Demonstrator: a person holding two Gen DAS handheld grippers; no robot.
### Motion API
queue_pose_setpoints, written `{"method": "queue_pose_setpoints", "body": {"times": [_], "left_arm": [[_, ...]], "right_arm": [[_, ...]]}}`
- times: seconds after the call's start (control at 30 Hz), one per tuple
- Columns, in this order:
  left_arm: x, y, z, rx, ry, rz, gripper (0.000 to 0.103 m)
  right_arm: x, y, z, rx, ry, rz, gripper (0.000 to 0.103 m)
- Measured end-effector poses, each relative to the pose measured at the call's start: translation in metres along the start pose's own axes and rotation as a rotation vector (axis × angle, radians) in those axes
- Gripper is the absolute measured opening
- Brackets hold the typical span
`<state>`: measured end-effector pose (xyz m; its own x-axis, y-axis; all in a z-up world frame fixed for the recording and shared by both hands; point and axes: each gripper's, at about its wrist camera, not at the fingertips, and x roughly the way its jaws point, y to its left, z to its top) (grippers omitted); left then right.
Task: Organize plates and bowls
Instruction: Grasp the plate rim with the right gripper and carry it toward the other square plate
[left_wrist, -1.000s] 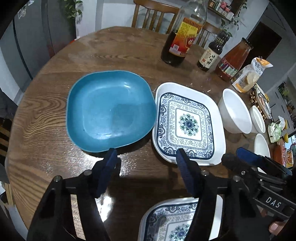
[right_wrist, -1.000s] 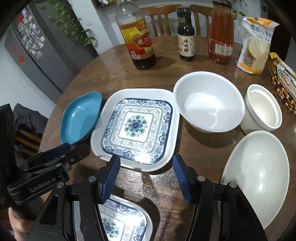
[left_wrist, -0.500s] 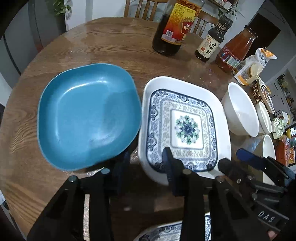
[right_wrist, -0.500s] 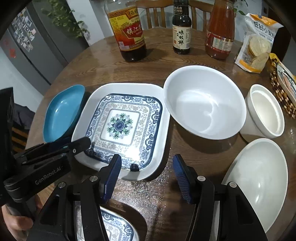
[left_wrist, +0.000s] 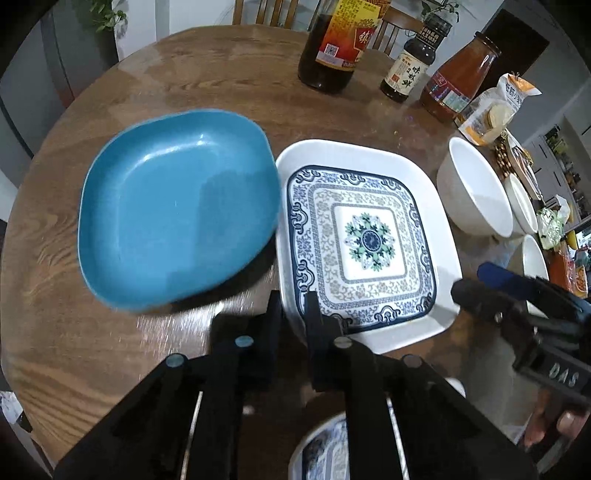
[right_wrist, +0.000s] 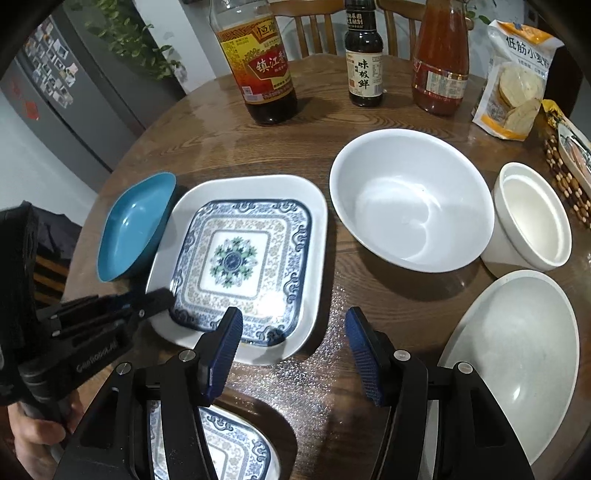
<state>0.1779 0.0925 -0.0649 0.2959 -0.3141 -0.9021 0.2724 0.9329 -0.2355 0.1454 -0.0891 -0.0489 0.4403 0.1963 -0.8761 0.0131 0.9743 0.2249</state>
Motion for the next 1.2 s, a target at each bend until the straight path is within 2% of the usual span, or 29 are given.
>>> {"method": "queue_pose_setpoints", "body": {"times": [0.2, 0.33, 0.47, 0.6, 0.7, 0.73, 0.77, 0.83, 0.9, 0.97, 1.2], "left_arm": [[-0.012, 0.01, -0.018, -0.007, 0.029, -0.006, 0.014], [-0.012, 0.016, -0.018, -0.032, 0.016, -0.002, 0.013], [-0.009, 0.017, -0.011, -0.059, -0.008, 0.0, 0.022], [-0.006, 0.012, -0.006, -0.048, -0.026, 0.009, 0.023], [-0.004, 0.011, -0.003, -0.042, -0.032, 0.014, 0.02], [-0.003, 0.011, -0.002, -0.04, -0.034, 0.015, 0.02], [-0.003, 0.01, -0.002, -0.037, -0.036, 0.019, 0.02], [-0.003, 0.01, -0.003, -0.032, -0.038, 0.021, 0.015], [-0.003, 0.012, -0.005, -0.04, -0.047, 0.016, 0.015], [-0.004, 0.016, -0.006, -0.057, -0.056, 0.01, 0.012], [-0.013, 0.008, -0.008, -0.053, -0.098, 0.029, 0.011]], "right_arm": [[0.003, 0.003, -0.003, -0.02, 0.022, 0.016, 0.06], [0.009, 0.009, 0.0, -0.052, 0.029, 0.003, 0.06], [0.02, 0.022, 0.005, -0.12, 0.043, -0.063, 0.06], [0.035, 0.027, 0.01, -0.174, 0.067, -0.125, 0.06], [0.042, 0.026, 0.011, -0.191, 0.078, -0.123, 0.058], [0.041, 0.027, 0.011, -0.2, 0.076, -0.121, 0.05], [0.041, 0.029, 0.012, -0.212, 0.073, -0.111, 0.038], [0.04, 0.033, 0.012, -0.225, 0.068, -0.12, 0.033], [0.041, 0.031, 0.012, -0.215, 0.059, -0.118, 0.028], [0.04, 0.025, 0.013, -0.198, 0.047, -0.123, 0.014], [0.024, 0.023, 0.011, -0.182, -0.023, -0.124, 0.013]]}}
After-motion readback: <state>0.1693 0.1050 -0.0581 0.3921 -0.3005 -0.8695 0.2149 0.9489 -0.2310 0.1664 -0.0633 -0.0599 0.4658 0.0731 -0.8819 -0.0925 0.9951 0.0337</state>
